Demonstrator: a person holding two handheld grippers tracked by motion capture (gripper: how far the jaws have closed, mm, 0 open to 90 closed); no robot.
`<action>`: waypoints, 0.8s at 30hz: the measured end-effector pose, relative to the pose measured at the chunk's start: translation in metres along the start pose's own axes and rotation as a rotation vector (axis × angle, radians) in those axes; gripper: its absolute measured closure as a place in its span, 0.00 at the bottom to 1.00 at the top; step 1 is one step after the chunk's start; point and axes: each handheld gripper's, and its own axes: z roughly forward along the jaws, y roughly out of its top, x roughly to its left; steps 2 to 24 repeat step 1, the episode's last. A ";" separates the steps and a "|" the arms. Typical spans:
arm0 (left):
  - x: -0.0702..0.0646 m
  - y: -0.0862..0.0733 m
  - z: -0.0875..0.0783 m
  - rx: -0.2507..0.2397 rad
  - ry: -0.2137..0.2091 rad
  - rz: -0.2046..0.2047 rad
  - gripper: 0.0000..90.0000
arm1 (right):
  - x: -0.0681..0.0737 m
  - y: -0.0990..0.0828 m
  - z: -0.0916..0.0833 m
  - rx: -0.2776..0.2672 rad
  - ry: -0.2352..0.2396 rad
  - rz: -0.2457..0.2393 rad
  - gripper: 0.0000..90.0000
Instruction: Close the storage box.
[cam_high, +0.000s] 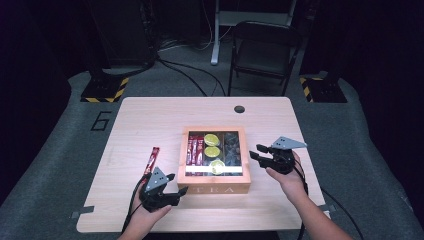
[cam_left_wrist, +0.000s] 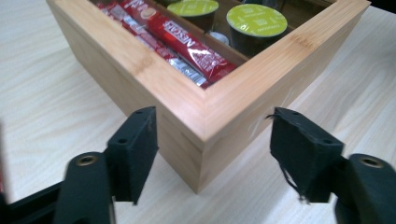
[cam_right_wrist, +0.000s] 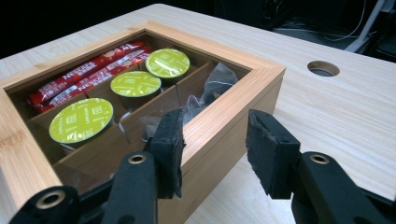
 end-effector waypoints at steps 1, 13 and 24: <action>0.000 -0.001 -0.001 -0.005 0.003 0.001 0.35 | 0.000 -0.001 -0.001 -0.004 0.002 -0.008 0.62; 0.000 -0.001 -0.001 -0.005 0.003 0.001 0.35 | 0.000 -0.001 -0.001 -0.004 0.002 -0.008 0.62; 0.000 -0.001 -0.001 -0.005 0.003 0.001 0.35 | 0.000 -0.001 -0.001 -0.004 0.002 -0.008 0.62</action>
